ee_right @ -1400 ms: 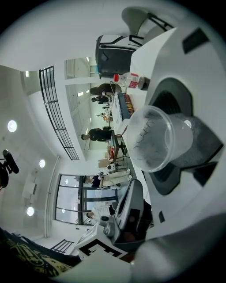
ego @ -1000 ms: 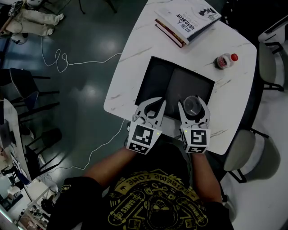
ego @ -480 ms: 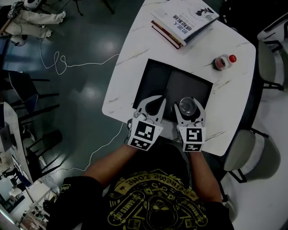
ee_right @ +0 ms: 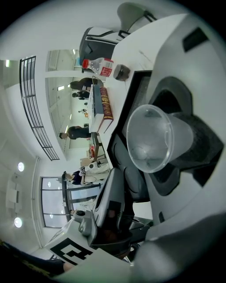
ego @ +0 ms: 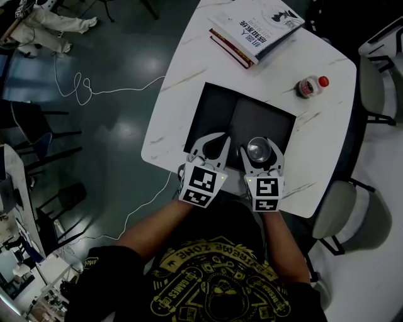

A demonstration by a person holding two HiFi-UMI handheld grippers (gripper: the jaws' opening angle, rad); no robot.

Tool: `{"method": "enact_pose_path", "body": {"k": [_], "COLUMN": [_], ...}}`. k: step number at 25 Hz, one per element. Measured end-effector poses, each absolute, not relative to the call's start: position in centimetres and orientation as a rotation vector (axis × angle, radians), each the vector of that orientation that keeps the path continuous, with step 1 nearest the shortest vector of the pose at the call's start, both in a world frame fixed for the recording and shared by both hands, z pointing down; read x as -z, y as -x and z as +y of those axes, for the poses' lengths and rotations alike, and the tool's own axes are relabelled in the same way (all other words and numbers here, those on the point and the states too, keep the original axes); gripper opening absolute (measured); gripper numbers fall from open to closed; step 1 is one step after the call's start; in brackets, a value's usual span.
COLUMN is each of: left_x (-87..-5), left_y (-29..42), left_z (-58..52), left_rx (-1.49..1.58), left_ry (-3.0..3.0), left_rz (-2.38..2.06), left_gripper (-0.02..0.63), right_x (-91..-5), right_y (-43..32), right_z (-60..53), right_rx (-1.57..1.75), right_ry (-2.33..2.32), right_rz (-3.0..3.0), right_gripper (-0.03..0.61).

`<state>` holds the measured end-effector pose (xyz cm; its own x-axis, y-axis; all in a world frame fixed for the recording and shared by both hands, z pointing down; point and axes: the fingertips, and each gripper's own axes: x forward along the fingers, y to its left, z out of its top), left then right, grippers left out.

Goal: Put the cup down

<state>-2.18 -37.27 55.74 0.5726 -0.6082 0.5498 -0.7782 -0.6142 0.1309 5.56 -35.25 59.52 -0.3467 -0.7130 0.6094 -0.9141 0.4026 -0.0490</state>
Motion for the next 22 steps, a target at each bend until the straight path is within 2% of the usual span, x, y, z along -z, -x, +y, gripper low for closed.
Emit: {"method": "enact_pose_path", "body": {"k": [5, 10, 22], "left_x": [-55.7, -55.7, -55.0], "left_y": [2.1, 2.2, 2.4], "left_z": [-37.2, -36.8, -34.8], "left_rx": [-0.655, -0.65, -0.628], "left_ry": [-2.448, -2.447, -2.452], "left_rz": [-1.124, -1.13, -1.147], "left_gripper": [0.011, 0.011, 0.011], "right_x": [-59.8, -59.5, -58.6], "right_y": [-5.5, -5.5, -6.3], "right_z": [-34.9, -34.4, -32.3], "right_rx": [-0.55, -0.579, -0.574], "right_ry": [-1.351, -1.339, -1.357], "right_rz": [-2.137, -2.136, -2.145], "right_gripper": [0.286, 0.341, 0.353]}}
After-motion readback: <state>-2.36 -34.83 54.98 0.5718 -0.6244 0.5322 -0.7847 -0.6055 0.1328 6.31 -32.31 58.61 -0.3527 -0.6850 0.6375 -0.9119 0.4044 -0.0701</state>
